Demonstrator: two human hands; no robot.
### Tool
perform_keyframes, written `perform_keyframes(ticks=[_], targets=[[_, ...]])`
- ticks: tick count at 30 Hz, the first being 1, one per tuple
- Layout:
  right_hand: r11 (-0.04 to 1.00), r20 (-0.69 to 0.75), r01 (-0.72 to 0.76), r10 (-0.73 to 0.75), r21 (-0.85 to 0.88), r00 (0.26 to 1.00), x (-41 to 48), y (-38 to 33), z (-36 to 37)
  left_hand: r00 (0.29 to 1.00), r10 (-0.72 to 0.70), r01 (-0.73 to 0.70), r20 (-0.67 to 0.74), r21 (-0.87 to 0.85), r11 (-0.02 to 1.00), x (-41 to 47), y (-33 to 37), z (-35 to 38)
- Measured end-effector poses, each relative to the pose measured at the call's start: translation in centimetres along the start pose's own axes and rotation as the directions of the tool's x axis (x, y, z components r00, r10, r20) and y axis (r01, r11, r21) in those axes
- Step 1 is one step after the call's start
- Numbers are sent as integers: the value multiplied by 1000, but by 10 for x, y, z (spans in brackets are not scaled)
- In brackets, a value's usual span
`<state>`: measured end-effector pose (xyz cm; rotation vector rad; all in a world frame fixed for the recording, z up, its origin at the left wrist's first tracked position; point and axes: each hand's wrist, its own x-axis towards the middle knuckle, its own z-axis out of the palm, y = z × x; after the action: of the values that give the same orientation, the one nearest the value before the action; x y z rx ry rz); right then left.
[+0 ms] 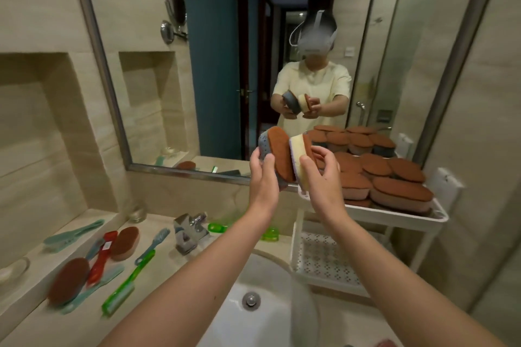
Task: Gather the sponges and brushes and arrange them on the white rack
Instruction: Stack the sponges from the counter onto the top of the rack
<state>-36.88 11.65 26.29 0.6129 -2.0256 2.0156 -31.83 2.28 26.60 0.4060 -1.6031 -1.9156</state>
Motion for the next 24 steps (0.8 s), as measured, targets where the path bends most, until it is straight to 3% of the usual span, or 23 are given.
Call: perform_keyframes(ticks=[6,10,16,24], targets=[[998,-12,-12,11,-63,1000,16,-10,-62,989,60,-74,137,98,992,-2,7,58],[995,-19,3,-5,-98,1000,24,-12,-101,982,1,-37,189,183,982,1,5,93],[978,-106,-35,13,-206,994,40,-7,-145,925,-51,-73,377,306,949,5,1,133],[960,-173,-26,-23,-278,985,63,9,-177,899,57,-167,434,219,961,25,-7,163]])
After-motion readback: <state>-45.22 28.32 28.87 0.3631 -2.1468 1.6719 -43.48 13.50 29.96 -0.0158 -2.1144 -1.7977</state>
